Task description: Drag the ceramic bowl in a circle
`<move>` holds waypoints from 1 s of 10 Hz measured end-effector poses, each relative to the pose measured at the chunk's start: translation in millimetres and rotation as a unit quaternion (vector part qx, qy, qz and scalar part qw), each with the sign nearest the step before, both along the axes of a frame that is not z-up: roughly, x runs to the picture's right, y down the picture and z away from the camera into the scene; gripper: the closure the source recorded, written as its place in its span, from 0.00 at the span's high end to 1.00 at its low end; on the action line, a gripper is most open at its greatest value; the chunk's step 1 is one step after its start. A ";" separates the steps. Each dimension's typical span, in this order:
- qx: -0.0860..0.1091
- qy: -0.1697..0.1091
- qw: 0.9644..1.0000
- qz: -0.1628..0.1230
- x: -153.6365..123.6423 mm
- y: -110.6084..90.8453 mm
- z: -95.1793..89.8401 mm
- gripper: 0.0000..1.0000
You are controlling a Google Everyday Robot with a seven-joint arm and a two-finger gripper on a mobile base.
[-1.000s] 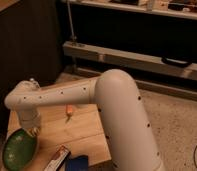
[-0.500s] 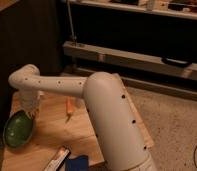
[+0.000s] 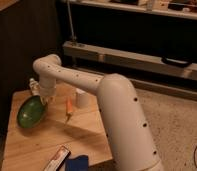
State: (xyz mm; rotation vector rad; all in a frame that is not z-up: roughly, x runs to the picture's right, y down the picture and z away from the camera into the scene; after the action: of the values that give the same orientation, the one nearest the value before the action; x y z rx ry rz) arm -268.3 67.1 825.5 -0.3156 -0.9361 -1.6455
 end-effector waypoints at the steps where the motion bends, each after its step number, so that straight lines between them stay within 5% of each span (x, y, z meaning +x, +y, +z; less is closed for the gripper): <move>1: -0.002 0.017 1.000 0.009 18.1 0.2 4.0 0.00; 6: 0.004 0.113 0.994 -0.006 112.6 26.7 4.1 0.00; 10: 0.021 0.130 0.989 -0.066 137.9 67.3 -29.2 0.00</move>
State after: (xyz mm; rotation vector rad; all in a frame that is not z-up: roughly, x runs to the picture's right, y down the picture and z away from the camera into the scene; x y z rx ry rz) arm -130.4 134.4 796.3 -0.5590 -0.6960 -1.6930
